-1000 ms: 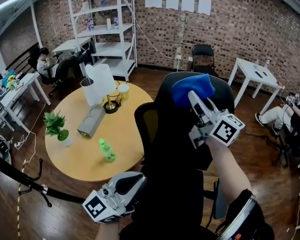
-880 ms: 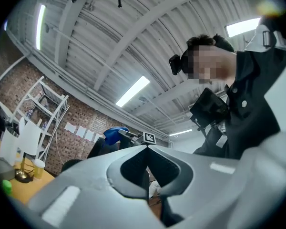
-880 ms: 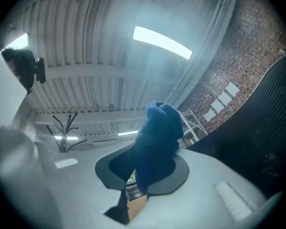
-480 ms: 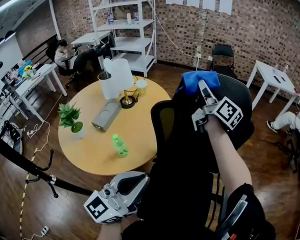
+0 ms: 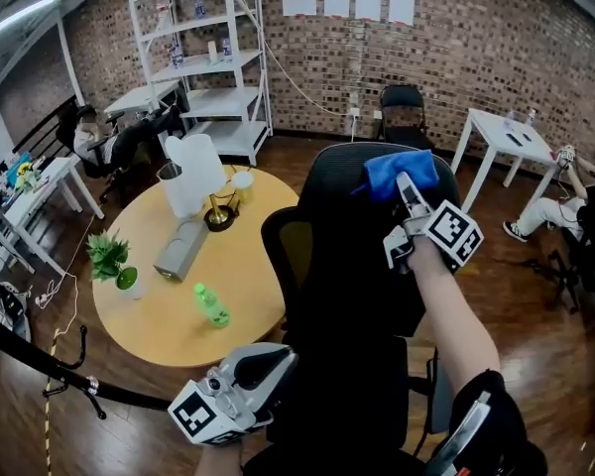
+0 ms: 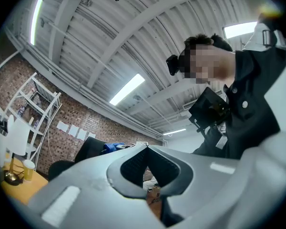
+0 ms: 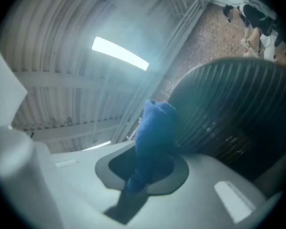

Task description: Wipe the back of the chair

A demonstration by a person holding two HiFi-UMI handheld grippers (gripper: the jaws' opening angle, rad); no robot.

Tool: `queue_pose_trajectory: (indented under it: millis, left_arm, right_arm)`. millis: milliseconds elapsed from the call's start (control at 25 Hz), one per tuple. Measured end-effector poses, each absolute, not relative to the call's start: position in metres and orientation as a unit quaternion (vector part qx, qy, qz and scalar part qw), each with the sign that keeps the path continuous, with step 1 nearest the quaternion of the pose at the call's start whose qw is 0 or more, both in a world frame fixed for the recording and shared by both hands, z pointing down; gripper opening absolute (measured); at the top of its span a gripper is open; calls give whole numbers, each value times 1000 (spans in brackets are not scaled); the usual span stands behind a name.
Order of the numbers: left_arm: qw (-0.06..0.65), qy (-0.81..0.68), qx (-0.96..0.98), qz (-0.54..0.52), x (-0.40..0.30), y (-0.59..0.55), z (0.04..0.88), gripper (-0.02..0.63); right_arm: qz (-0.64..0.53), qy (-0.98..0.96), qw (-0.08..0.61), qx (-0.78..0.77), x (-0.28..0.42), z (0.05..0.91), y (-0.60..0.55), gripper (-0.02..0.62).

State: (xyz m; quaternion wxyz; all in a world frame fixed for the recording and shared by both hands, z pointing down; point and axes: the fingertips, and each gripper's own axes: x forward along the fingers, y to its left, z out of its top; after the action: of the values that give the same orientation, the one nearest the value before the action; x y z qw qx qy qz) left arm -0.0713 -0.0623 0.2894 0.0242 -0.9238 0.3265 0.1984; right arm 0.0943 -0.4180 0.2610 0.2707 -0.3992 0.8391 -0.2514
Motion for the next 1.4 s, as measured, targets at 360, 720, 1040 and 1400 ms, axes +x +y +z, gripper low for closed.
queue_pose_trajectory:
  millis: [360,720,1040,1400]
  left_arm:
    - [21,249,-947,203,-31,-67,280,5]
    - [16,207,-954,216,-23,-65,276,3]
    - [10,207,-953,222,-33,-62,277,4]
    - [6,246,-944,219,-57,-60,283,5]
  right_arm:
    - [-185,841,229,-454,157,263,-384,52]
    - [-140,790,208,-559,247,260,-352,54]
    - [31,737,161,-656,268,233,-308,54]
    - [35,823,-13,-567,126,325,-363,54]
